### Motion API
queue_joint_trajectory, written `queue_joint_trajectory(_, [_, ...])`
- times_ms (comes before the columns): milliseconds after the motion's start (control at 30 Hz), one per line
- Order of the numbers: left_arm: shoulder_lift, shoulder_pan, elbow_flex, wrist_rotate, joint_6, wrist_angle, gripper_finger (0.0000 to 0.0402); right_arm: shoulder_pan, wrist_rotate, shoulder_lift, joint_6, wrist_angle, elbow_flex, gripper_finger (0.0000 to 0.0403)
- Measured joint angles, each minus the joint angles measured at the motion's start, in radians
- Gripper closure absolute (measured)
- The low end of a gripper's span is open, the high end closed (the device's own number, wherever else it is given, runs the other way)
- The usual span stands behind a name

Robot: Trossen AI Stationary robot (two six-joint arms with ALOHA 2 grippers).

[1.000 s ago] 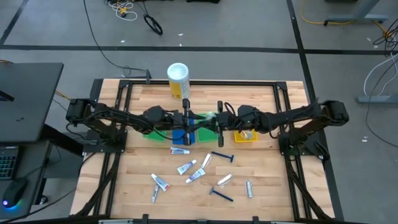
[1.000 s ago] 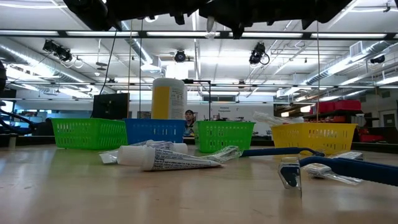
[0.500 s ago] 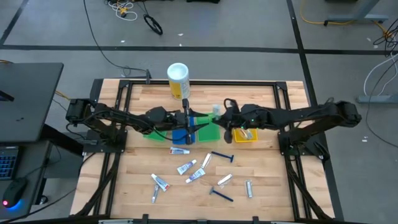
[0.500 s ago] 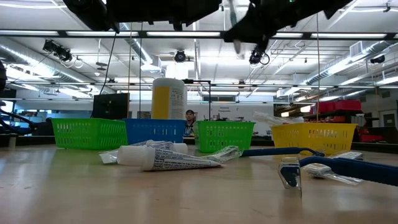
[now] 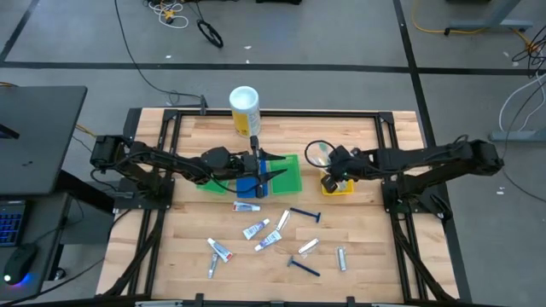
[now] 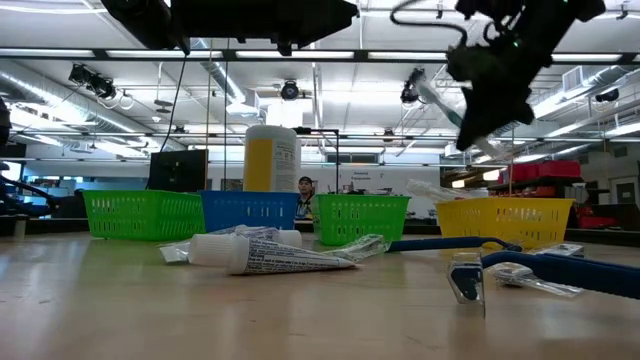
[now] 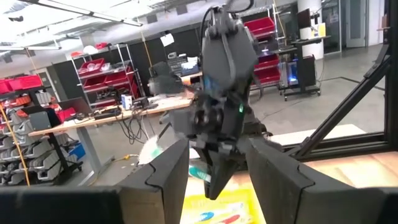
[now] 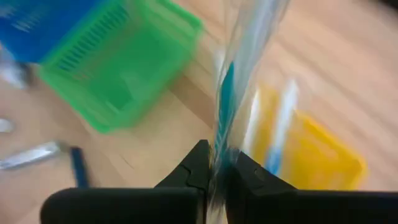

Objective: Pick & Place Travel size toiletries
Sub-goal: Put the green and white toothbrush into the yellow bin

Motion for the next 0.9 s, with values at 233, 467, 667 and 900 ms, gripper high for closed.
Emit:
queue_joint_trajectory(233, [0.0,0.0,0.0,0.0,0.0,-0.004,0.0232,-0.034,-0.031,-0.001,0.149,0.025,-0.108,0.0376])
queue_joint_trajectory(467, [0.0,0.0,0.0,-0.001,0.0,-0.004,0.0232,-0.076,-0.06,0.0,0.171,0.026,-0.165,0.0375])
queue_joint_trajectory(667, [0.0,0.0,0.0,-0.001,0.0,-0.004,0.0232,-0.114,-0.133,0.0,0.203,0.065,-0.224,0.0375])
queue_joint_trajectory(900, [0.0,0.0,0.0,-0.001,0.0,-0.005,0.0232,-0.119,-0.221,0.0,0.184,0.067,-0.25,0.0364])
